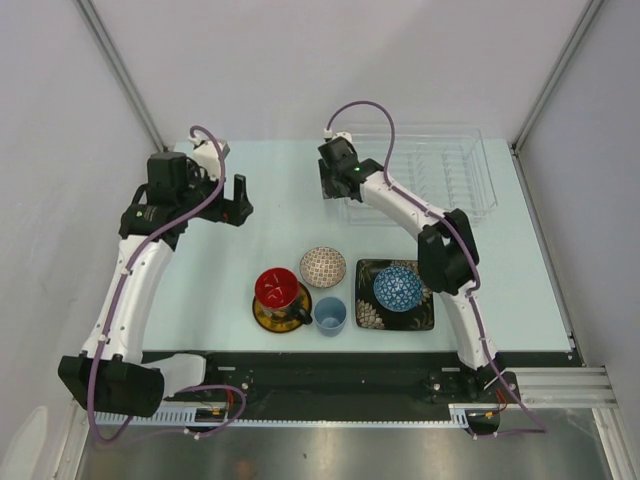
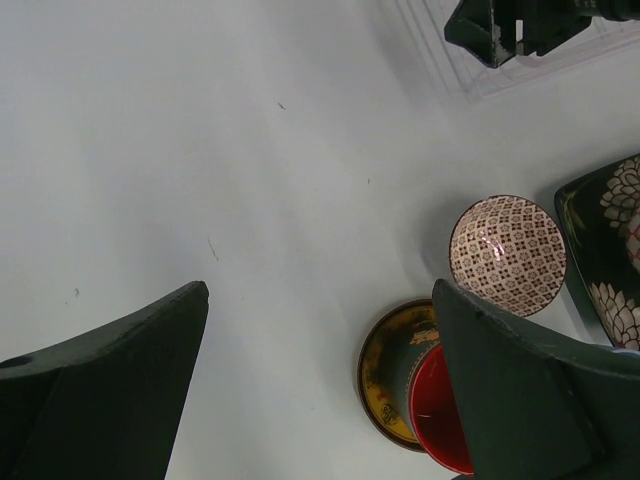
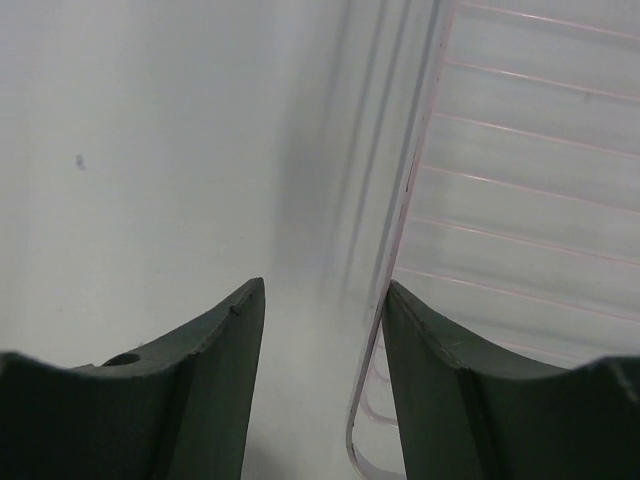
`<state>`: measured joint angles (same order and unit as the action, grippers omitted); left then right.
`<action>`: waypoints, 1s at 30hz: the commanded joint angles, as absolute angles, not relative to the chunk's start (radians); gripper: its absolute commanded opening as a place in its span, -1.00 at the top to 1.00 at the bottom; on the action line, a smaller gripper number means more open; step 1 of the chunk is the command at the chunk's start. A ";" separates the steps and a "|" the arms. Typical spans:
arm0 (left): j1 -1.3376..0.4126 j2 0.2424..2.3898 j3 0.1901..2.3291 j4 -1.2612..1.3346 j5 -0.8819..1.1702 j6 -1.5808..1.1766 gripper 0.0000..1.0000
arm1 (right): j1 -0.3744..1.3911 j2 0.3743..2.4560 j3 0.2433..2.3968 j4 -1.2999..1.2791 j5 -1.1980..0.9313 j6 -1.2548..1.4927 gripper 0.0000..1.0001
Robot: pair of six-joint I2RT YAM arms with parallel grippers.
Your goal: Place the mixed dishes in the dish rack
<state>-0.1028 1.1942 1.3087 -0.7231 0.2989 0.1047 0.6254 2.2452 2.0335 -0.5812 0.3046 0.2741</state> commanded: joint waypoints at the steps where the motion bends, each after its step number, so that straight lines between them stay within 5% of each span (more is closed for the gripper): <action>1: -0.106 1.157 1.281 -0.681 0.272 0.100 -0.99 | 0.699 2.292 2.167 -0.572 0.238 0.331 -0.11; 7: -0.100 1.146 1.264 -0.666 0.221 0.110 -1.00 | 0.796 2.407 2.405 -0.623 0.190 0.365 -0.15; 15: -0.077 1.178 1.244 -0.626 0.236 0.097 -0.99 | 0.789 2.317 2.415 -0.640 0.209 0.364 -0.34; 22: -0.077 1.308 1.250 -0.522 0.316 0.034 -0.99 | 0.637 2.041 2.200 -0.649 0.213 0.324 -0.59; 30: -0.161 1.583 1.428 -0.391 0.289 -0.054 -0.99 | 0.347 1.717 1.780 -0.534 0.264 0.307 -0.57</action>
<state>-0.1074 1.5105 1.3090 -0.5003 0.3046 0.0067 0.4580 1.8236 1.9327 -0.5961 0.2314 0.3176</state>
